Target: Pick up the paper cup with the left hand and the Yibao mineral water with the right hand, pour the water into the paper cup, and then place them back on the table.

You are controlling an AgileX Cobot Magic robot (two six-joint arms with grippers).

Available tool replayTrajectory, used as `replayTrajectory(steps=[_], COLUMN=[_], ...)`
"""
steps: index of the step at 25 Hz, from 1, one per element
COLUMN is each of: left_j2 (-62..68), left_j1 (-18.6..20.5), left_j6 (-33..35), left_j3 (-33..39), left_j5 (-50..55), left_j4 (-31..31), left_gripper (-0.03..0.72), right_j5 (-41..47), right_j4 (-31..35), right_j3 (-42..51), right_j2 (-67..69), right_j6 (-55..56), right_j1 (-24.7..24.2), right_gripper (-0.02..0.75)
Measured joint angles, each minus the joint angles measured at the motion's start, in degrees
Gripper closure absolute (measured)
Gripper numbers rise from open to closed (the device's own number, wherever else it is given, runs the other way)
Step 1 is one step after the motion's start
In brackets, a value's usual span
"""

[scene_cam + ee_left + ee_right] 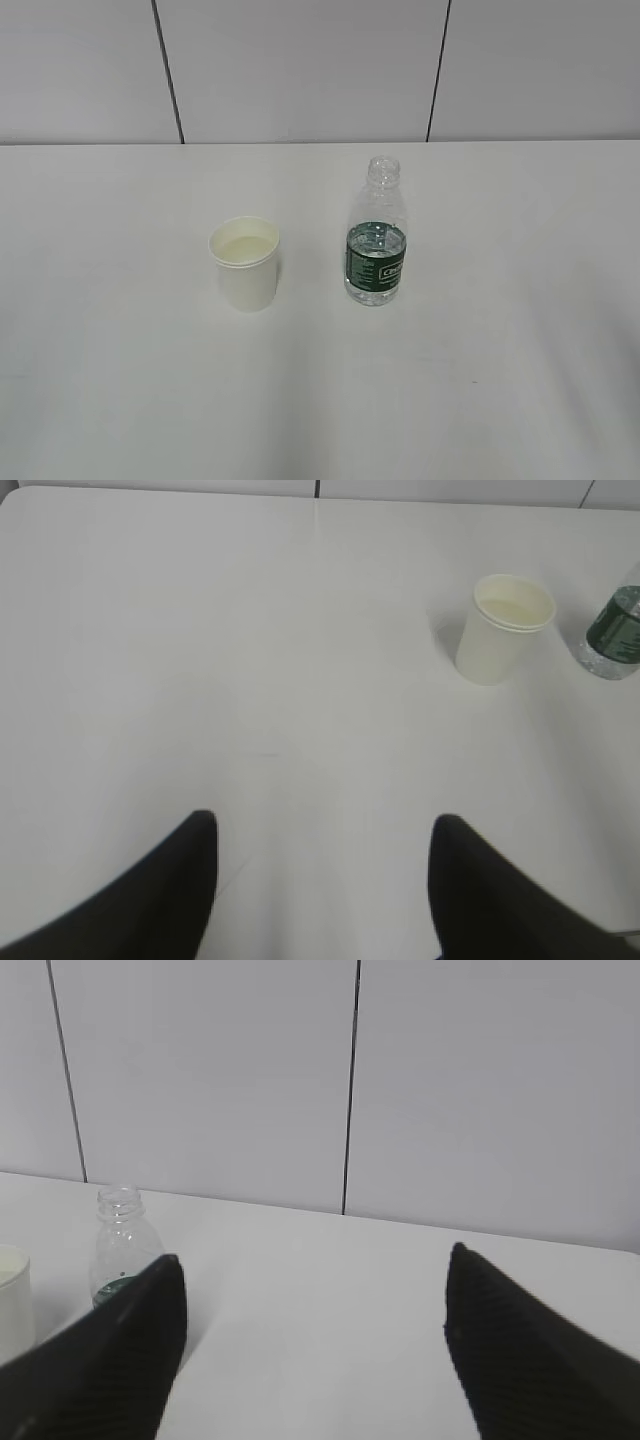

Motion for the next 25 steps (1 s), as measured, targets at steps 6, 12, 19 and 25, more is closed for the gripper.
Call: replayTrajectory(steps=[6,12,19,25], left_j2=[0.0,0.0,0.0,0.0], left_j1=[0.0,0.0,0.0,0.0], left_j6=[0.0,0.0,0.0,0.0], left_j3=[0.0,0.0,0.0,0.0], left_j5=[0.0,0.0,0.0,0.0], left_j4=[0.0,0.0,0.0,0.0], left_gripper=[0.232,0.232,0.233,0.233], right_j5=[2.8,1.4,-2.5,-7.3], right_j4=[0.0,0.3,0.3,0.2], right_j3=[0.0,-0.1,-5.4,-11.7], right_j2=[0.0,0.0,0.0,0.0], right_j6=[0.2,4.1,4.7,2.2], right_j1=[0.0,0.0,0.0,0.0], right_gripper=[0.146,0.146,0.146,0.146])
